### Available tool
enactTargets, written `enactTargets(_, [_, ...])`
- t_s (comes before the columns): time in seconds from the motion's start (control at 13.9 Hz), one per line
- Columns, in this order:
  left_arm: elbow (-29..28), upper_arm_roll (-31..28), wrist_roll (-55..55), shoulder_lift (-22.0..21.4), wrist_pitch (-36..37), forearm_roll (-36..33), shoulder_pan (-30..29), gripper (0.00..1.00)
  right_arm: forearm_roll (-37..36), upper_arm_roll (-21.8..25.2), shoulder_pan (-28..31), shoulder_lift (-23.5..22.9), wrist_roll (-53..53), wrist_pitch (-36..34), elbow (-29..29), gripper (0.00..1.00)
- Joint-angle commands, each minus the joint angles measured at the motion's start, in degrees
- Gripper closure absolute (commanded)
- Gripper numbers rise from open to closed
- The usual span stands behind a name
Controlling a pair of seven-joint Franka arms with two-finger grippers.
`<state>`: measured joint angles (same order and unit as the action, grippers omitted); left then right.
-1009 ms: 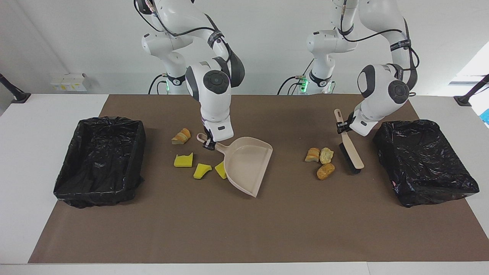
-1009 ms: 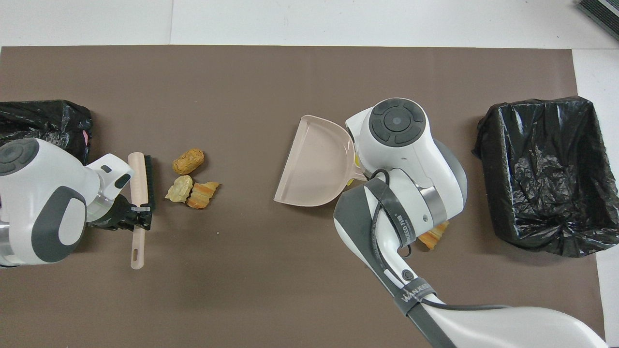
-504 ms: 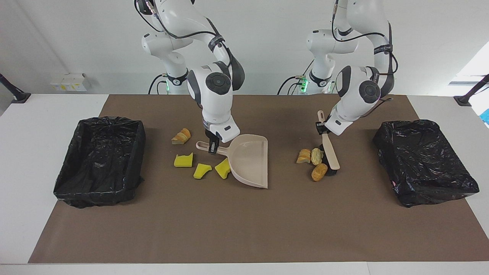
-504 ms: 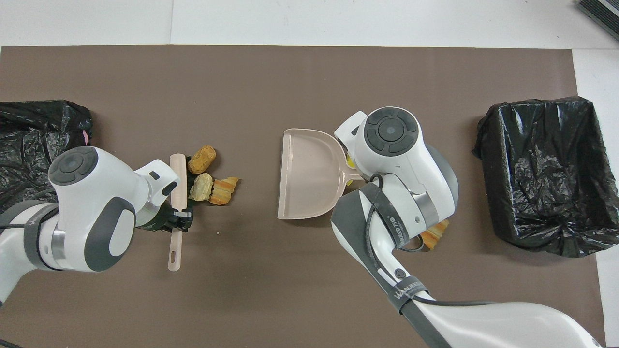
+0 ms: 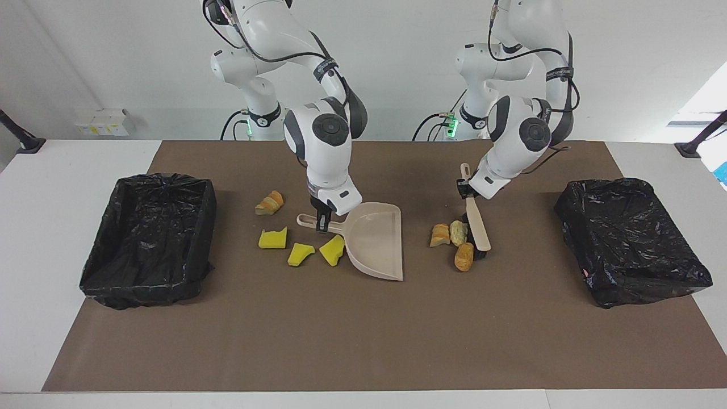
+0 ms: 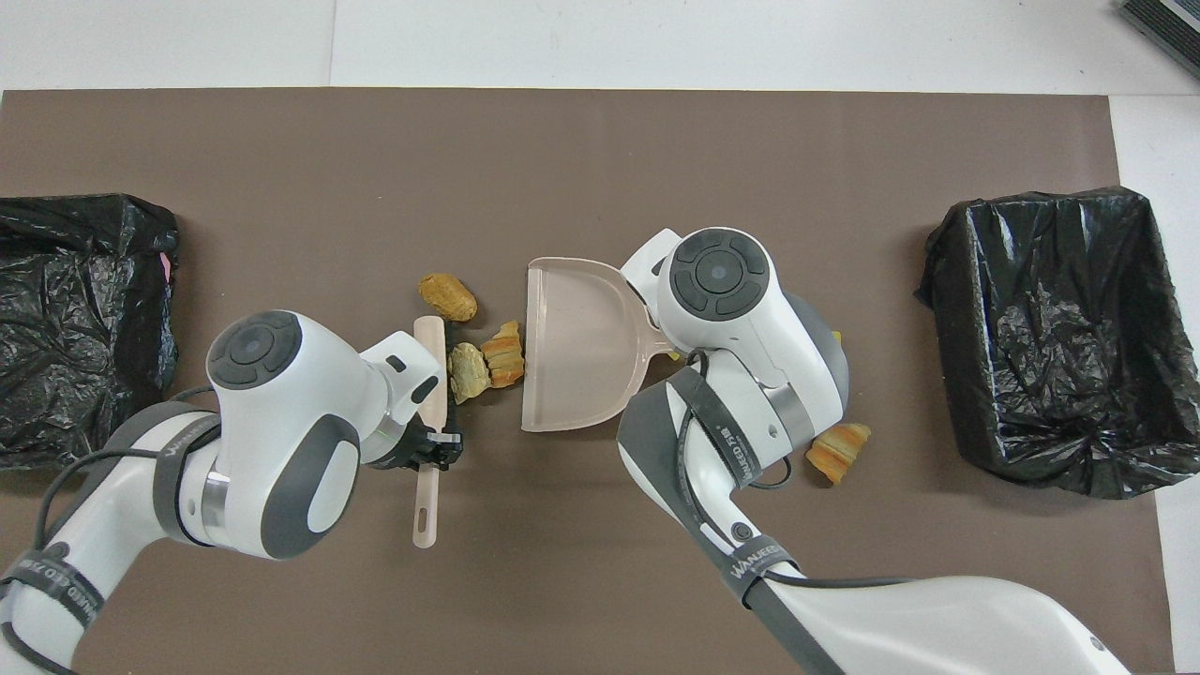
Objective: Sweep and dump trash in bin
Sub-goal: 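Sweep the bread chunks into the dustpan with the brush in the left gripper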
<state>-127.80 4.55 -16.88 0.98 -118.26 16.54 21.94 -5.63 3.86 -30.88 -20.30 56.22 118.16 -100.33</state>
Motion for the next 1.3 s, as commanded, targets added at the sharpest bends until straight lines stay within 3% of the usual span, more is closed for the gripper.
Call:
enactTargets(0.0, [0.7,-0.9,-2.9,-0.2,-3.1,4.4,4.2,1.00,-0.3,-0.3,0.1,-0.1,0.7,1.0,-0.2,1.00])
enactTargets(0.22, [5.0,-0.7,-6.9,1.1,-0.5,4.7,5.2,1.00,-0.3,-0.3,0.0,-0.1,-0.1,1.1,-0.2,1.00])
enactTargets(0.43, [7.9,-1.2,-5.8,0.3,6.4,3.5,1.8,1.00,-0.3,-0.3,0.0,-0.1,-0.5,1.1,-0.2,1.00])
enactTargets(0.65, [10.3,-1.1,1.8,1.5,8.6,-7.3,-4.4,1.00,-0.3,-0.3,0.0,-0.1,-0.7,1.0,-0.3,1.00])
enactTargets(0.79, [16.4,-1.1,12.1,5.8,12.0,-9.6,-9.2,1.00,-0.3,-0.3,0.0,-0.1,-0.7,1.0,-0.2,1.00])
enactTargets(1.01, [27.6,-1.1,14.7,15.8,14.3,-13.5,-10.8,1.00,-0.3,-0.3,0.0,-0.1,-0.7,1.0,-0.2,1.00])
enactTargets(1.23, [27.2,-1.1,16.7,17.7,11.4,-13.3,-10.8,1.00,-0.3,-0.3,0.0,-0.1,-1.4,1.0,-0.2,1.00])
